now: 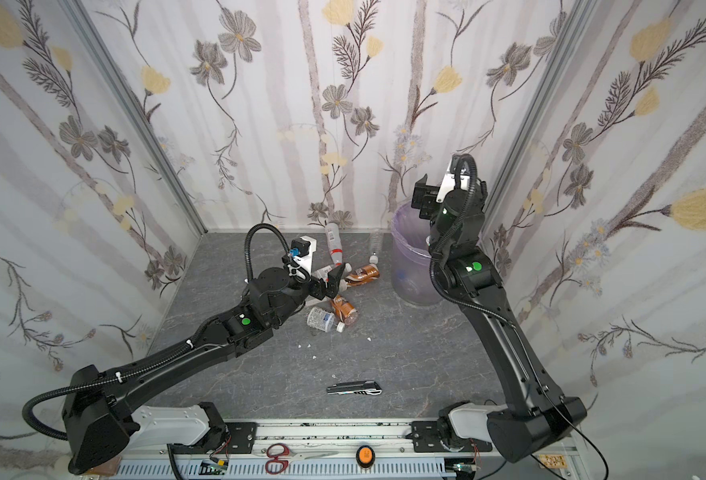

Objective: Throw the plastic bottles in the bin
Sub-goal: 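Swing the tea bottle over the bin with the right gripper and release it, then withdraw the right gripper from the bin while left gripper moves over the clear bottles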

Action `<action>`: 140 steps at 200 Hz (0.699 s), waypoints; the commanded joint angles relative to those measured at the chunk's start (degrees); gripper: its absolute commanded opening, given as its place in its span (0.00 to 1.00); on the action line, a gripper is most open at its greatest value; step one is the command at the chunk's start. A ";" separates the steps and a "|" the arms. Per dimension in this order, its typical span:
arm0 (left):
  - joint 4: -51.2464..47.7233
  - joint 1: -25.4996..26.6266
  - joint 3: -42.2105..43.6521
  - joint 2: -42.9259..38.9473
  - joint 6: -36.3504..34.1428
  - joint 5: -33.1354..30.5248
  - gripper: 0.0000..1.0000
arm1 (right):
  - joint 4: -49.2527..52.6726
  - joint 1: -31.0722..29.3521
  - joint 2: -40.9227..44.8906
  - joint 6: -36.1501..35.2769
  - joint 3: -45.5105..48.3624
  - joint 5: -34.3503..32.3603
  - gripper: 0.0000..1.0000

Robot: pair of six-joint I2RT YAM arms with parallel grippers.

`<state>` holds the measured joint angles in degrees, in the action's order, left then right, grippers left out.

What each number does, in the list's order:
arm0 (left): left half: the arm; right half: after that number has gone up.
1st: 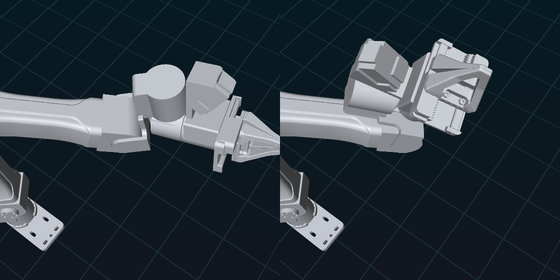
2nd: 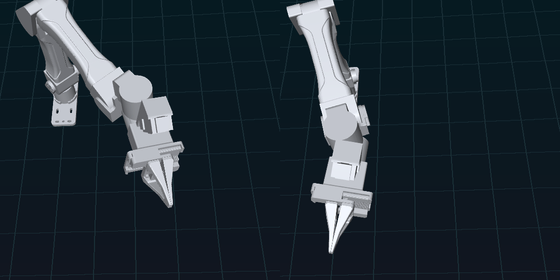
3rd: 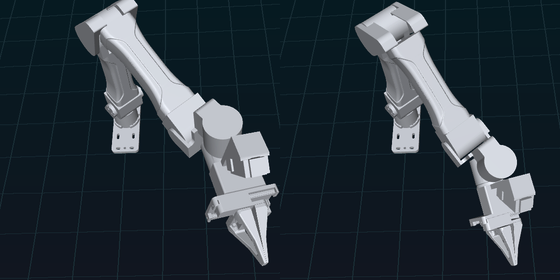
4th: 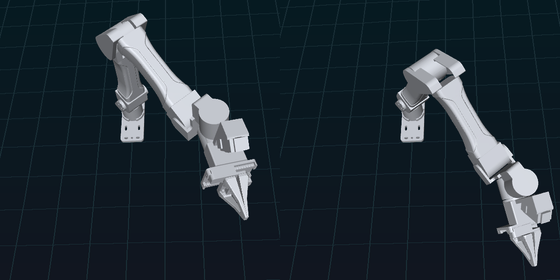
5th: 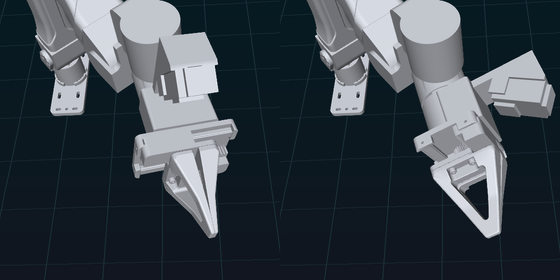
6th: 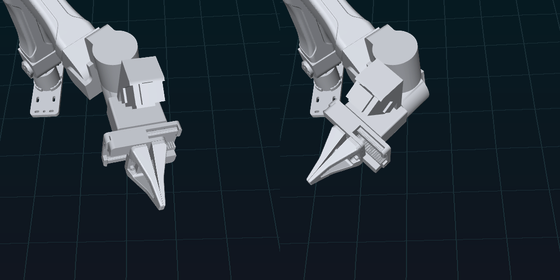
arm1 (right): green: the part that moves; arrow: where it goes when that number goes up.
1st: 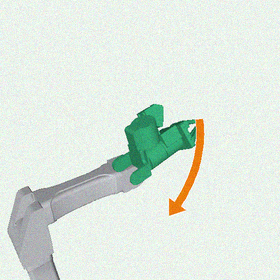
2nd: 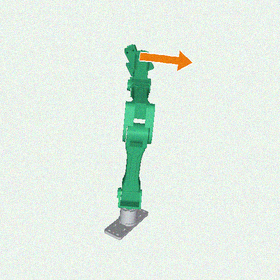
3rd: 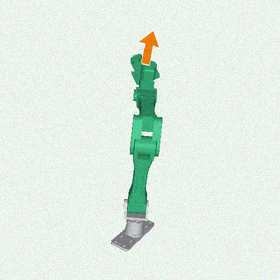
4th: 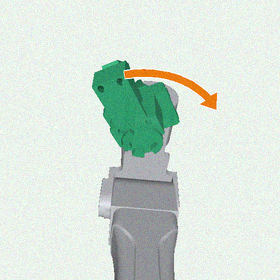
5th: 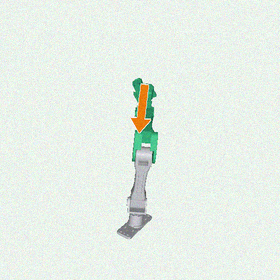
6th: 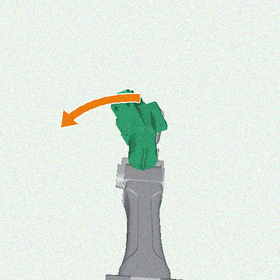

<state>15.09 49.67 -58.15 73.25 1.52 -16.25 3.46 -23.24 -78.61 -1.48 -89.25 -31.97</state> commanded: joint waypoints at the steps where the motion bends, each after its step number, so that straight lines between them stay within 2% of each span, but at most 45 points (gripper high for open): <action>1: 1.21 0.04 -0.39 0.71 0.78 0.13 1.00 | -9.45 -2.93 7.52 1.97 4.94 2.94 1.00; 21: 1.26 0.00 -1.71 2.05 1.35 1.04 1.00 | -10.69 -3.73 8.80 2.86 7.77 4.29 1.00; 47: 1.23 0.02 -3.32 3.47 1.69 1.62 1.00 | -6.31 -3.86 6.15 5.68 8.23 4.35 1.00; 98: -2.15 -0.16 -3.64 4.13 3.55 -2.51 1.00 | -6.28 -4.68 3.52 14.67 14.55 13.30 1.00; 119: -5.44 -0.69 -3.19 5.08 6.93 -5.48 1.00 | -5.78 -5.70 1.77 16.72 16.31 14.93 1.00; 140: -9.47 -2.83 -2.63 5.43 13.21 -4.56 1.00 | -5.19 -6.50 -0.12 18.10 17.15 17.03 1.00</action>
<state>10.72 48.86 -61.19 78.28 6.94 -18.94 -1.63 -28.99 -76.97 13.06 -72.95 -18.63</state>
